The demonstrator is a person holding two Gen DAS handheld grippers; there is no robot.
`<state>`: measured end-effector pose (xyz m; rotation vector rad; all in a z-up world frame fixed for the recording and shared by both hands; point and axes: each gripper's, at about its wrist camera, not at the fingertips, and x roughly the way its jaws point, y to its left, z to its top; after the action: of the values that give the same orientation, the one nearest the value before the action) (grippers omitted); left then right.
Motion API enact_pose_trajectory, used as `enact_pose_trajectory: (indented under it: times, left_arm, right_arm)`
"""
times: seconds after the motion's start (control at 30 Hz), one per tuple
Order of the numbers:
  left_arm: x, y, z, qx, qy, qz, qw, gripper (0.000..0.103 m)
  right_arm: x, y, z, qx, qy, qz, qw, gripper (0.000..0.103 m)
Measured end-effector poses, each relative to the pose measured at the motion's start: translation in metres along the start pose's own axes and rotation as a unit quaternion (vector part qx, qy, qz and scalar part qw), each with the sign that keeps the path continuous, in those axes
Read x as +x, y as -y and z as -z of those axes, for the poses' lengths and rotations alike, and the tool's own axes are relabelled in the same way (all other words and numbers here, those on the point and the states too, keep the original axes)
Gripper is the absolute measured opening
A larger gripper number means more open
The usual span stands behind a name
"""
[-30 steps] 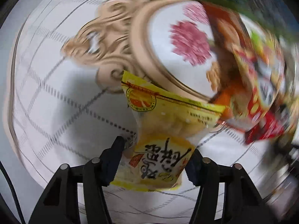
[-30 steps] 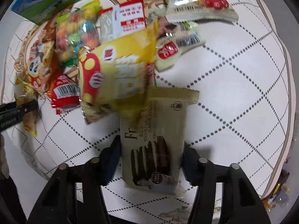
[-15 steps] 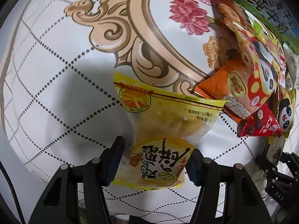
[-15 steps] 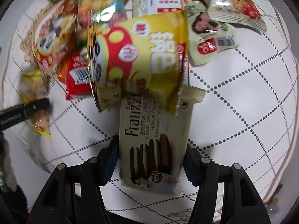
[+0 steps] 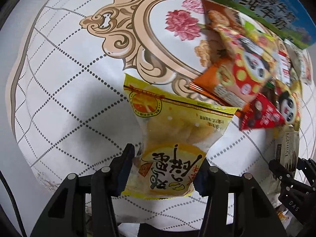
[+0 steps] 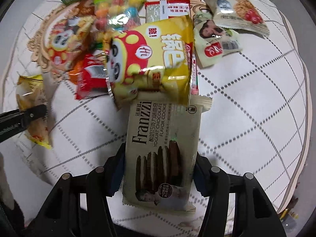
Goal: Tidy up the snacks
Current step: 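Grasp the yellow pastry bag with left tool while right tool grasps Franzzi cookie pack, then carry both packs into the box and open both tools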
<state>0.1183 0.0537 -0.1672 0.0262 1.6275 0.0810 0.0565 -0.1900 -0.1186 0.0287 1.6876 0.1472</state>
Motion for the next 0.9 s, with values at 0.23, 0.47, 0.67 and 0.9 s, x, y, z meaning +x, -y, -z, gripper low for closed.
enact_pose_trajectory:
  times: [0.23,0.47,0.67,0.9]
  left_arm:
    - [-0.055,0.037,0.015,0.021,0.043,0.011,0.9988,0.049]
    - [-0.118,0.069,0.008,0.040,0.085,0.037,0.9949,0.049]
    - [-0.155,0.046,-0.020,0.041,0.106,0.107,0.9878,0.049]
    - [-0.212,0.053,-0.100,0.040,0.149,0.150,0.9766,0.049]
  right_arm:
    - [-0.049,0.008,0.014,-0.002,0.036,-0.038,0.999,0.058]
    - [-0.096,-0.001,0.005,-0.022,0.077,-0.055,0.995,0.058]
    - [-0.147,-0.013,-0.011,-0.016,0.125,-0.095,0.987,0.058]
    - [-0.208,-0.003,-0.076,-0.011,0.202,-0.104,0.974,0.058]
